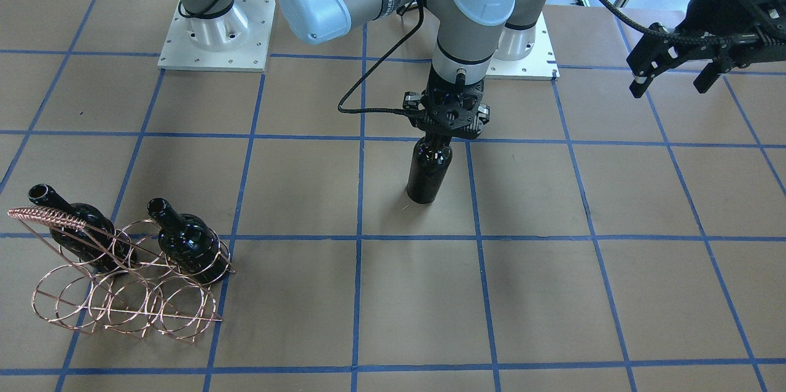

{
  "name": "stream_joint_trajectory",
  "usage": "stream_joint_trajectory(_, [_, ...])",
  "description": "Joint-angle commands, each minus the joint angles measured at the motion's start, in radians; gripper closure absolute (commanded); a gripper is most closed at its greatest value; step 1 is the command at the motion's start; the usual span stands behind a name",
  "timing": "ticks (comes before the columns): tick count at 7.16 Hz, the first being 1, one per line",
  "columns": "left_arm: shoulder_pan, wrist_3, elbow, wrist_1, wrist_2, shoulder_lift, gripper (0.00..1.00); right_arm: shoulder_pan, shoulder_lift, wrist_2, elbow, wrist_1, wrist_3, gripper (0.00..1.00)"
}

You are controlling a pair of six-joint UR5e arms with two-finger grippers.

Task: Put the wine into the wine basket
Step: 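Lift the bottle with the right gripper and carry it toward the copper rack, then lower the bottle into the middle slot of the copper rack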

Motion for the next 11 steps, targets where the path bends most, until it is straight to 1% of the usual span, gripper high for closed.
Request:
stream_joint_trajectory(1, [0.001,-0.001,-0.002,0.001,-0.002,-0.002,0.00,-0.011,-0.028,-0.002,-0.001,0.006,-0.005,1.00])
stream_joint_trajectory(2, [-0.005,-0.001,0.003,0.001,-0.002,-0.002,0.00,-0.043,-0.075,-0.002,-0.003,0.041,-0.067,1.00])
stream_joint_trajectory(3, [-0.010,-0.001,0.003,0.001,-0.005,0.000,0.00,-0.110,-0.132,-0.007,-0.001,0.130,-0.139,1.00])
stream_joint_trajectory(4, [-0.025,-0.001,0.002,-0.001,-0.010,0.000,0.00,-0.206,-0.182,-0.002,0.000,0.206,-0.281,1.00])
stream_joint_trajectory(6, [-0.123,-0.061,0.002,0.007,-0.007,-0.006,0.00,-0.415,-0.282,-0.010,0.000,0.293,-0.554,1.00])
stream_joint_trajectory(7, [-0.181,-0.116,0.000,0.012,-0.007,-0.009,0.00,-0.524,-0.314,-0.023,0.000,0.330,-0.599,1.00])
stream_joint_trajectory(8, [-0.241,-0.121,0.000,0.012,-0.013,-0.009,0.00,-0.598,-0.325,-0.051,-0.001,0.328,-0.688,1.00])
stream_joint_trajectory(9, [-0.302,-0.122,-0.003,0.012,-0.054,-0.014,0.00,-0.648,-0.327,-0.116,0.000,0.333,-0.736,1.00])
stream_joint_trajectory(10, [-0.339,-0.124,-0.005,0.015,-0.050,-0.020,0.00,-0.678,-0.325,-0.150,0.000,0.328,-0.796,1.00])
stream_joint_trajectory(11, [-0.349,-0.118,-0.006,0.013,-0.049,-0.023,0.00,-0.710,-0.325,-0.149,0.000,0.322,-0.836,1.00])
